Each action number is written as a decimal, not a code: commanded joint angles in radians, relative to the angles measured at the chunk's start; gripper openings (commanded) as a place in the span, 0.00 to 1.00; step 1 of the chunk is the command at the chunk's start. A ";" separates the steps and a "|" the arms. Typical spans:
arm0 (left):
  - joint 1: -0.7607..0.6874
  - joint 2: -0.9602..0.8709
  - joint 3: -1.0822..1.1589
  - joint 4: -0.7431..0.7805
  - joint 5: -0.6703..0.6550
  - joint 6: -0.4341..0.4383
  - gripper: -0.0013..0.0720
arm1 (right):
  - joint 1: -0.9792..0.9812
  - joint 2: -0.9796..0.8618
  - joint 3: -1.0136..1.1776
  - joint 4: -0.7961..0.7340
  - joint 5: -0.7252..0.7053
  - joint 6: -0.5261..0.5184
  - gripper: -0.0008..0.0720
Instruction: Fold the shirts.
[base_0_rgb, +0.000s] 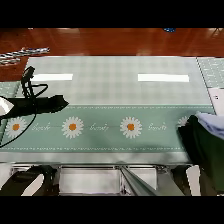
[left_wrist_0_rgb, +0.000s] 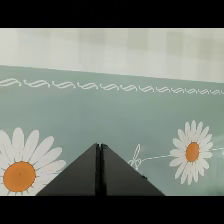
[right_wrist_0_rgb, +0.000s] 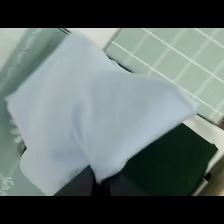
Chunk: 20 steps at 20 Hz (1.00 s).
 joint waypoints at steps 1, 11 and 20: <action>0.000 0.000 0.000 0.001 0.018 0.001 0.05 | -0.016 0.106 -0.216 -0.253 0.107 0.030 0.25; 0.002 -0.002 0.098 0.002 0.241 0.052 0.05 | -0.015 -0.124 -0.048 0.324 -0.069 0.024 0.04; -0.144 -0.297 0.645 0.101 -0.010 0.122 0.05 | 1.003 -0.486 0.190 0.429 -0.461 -0.051 0.04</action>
